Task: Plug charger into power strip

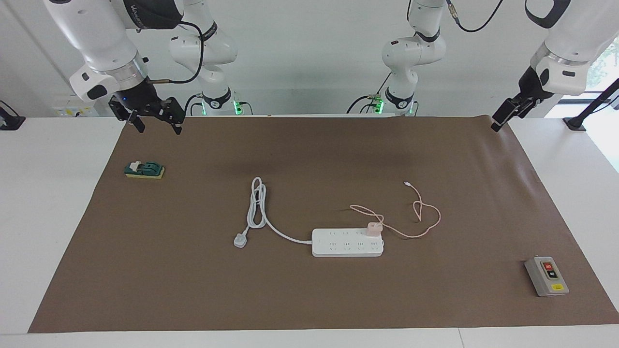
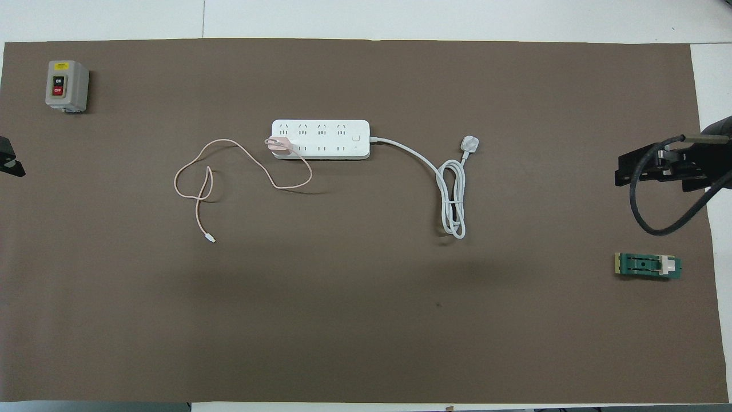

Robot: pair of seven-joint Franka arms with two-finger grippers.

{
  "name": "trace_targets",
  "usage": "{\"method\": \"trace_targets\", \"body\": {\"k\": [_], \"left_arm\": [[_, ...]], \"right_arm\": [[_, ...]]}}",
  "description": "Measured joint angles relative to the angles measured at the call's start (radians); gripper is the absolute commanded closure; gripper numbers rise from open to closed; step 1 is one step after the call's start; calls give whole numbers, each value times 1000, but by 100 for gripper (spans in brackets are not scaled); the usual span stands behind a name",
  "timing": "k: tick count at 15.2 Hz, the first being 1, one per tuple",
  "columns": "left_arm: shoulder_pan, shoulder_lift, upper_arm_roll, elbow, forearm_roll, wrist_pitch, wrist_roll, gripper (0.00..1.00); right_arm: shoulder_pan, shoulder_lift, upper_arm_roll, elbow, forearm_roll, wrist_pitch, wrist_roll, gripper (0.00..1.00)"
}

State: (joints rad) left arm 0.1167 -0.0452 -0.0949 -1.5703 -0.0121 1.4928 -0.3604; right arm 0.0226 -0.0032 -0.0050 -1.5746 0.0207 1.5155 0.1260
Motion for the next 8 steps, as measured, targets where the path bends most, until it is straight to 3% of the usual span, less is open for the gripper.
{"method": "trace_targets", "body": {"k": [4, 8], "left_arm": [[-17, -2, -26, -21, -17, -4, 11, 0], [-43, -2, -38, -25, -18, -5, 194, 0]], "right_arm": [[0, 0, 0, 0, 0, 0, 0, 0], [0, 0, 0, 0, 0, 0, 0, 0]]}}
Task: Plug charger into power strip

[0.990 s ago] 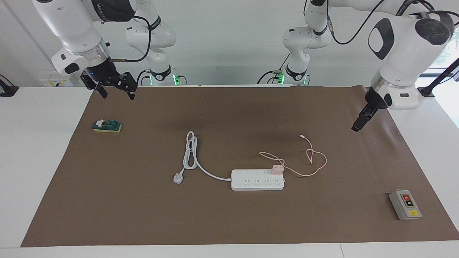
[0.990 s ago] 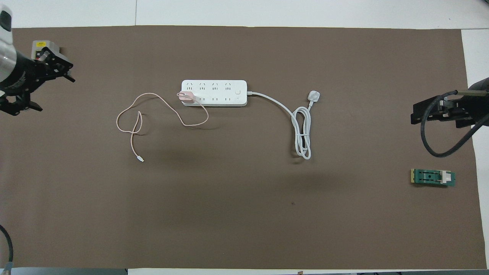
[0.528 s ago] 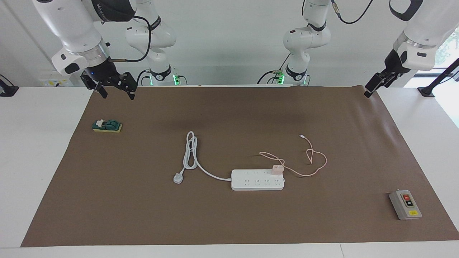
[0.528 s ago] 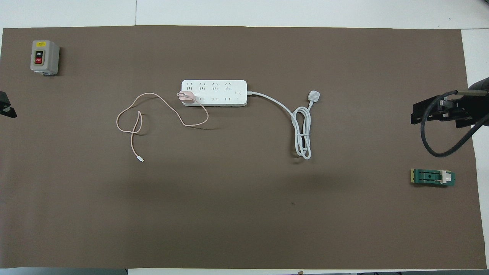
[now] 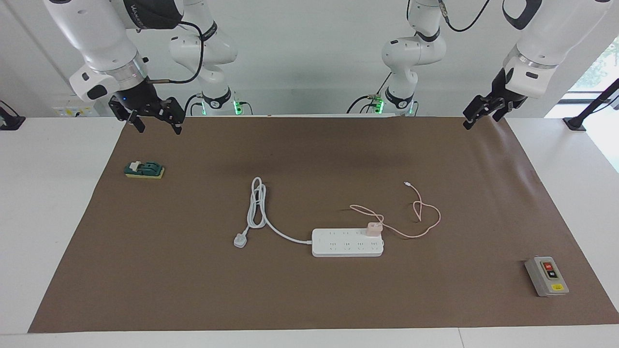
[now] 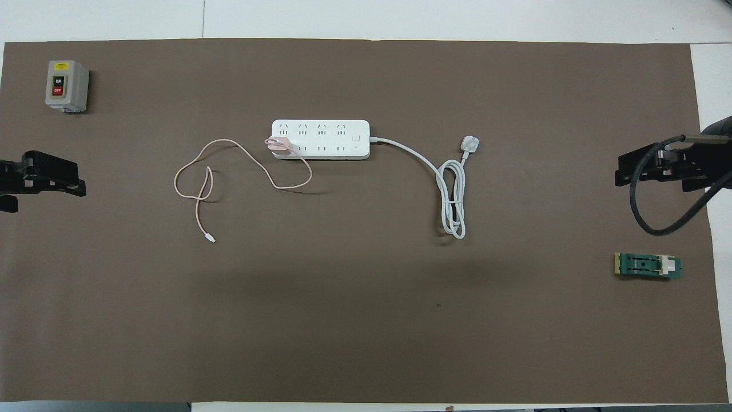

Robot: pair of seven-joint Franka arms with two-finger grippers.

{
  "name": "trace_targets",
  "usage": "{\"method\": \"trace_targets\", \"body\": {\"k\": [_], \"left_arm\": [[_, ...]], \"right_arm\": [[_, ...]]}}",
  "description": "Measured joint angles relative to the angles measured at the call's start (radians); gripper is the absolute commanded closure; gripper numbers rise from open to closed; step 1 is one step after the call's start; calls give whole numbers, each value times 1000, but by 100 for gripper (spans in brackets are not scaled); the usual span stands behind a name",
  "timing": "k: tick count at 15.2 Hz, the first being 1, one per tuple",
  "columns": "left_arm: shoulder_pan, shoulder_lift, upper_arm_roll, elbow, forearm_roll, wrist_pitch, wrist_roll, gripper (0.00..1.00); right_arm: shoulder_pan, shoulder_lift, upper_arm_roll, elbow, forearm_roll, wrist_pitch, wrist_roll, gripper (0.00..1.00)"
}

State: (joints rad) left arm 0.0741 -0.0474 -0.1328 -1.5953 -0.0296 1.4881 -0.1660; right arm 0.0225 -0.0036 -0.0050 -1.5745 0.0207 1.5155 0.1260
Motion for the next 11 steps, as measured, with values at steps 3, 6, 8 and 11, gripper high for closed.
{"method": "trace_targets", "body": {"k": [3, 6, 8, 11], "left_arm": [[0, 0, 2, -10, 0, 18, 47, 0], [-1, 0, 2, -25, 0, 40, 76, 0], [-1, -1, 2, -30, 0, 45, 109, 0], [-6, -6, 1, -37, 0, 45, 121, 0]], "right_arm": [[-1, -4, 0, 1, 0, 1, 0, 0], [-1, -8, 2, 1, 0, 1, -1, 0], [-1, -8, 3, 1, 0, 1, -1, 0], [-1, -8, 3, 1, 0, 1, -1, 0]]}}
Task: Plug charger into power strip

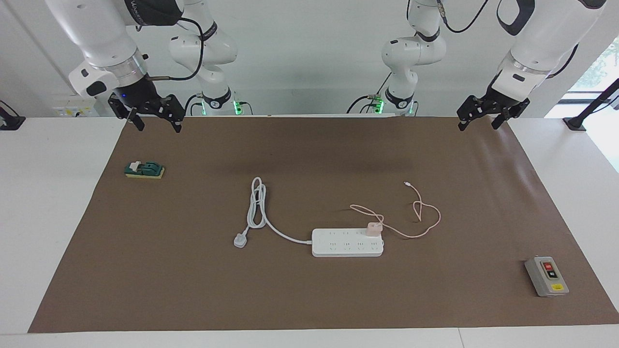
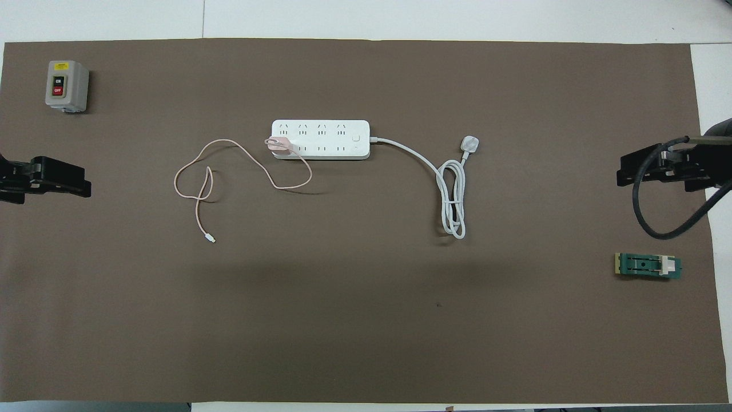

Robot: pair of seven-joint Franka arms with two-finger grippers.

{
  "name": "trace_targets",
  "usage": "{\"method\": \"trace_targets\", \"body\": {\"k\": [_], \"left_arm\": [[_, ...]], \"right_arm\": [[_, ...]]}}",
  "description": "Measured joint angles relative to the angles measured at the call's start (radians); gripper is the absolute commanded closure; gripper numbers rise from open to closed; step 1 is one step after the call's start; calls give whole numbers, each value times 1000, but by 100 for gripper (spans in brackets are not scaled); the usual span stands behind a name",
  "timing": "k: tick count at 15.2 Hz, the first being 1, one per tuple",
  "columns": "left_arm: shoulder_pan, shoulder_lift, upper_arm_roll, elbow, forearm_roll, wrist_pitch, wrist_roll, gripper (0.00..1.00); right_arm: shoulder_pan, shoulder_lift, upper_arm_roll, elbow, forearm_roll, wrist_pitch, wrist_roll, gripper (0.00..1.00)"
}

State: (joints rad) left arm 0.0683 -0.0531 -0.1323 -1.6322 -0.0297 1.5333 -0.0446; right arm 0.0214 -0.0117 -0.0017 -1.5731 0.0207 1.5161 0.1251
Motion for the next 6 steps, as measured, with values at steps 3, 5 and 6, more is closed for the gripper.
{"method": "trace_targets", "body": {"k": [3, 5, 6], "left_arm": [[-3, -4, 0, -2, 0, 0, 2, 0], [-3, -5, 1, -3, 0, 0, 4, 0], [-3, -5, 2, -4, 0, 0, 8, 0]], "right_arm": [[0, 0, 1, 0, 0, 0, 0, 0], [0, 0, 2, 0, 0, 0, -2, 0], [0, 0, 2, 0, 0, 0, -4, 0]]}}
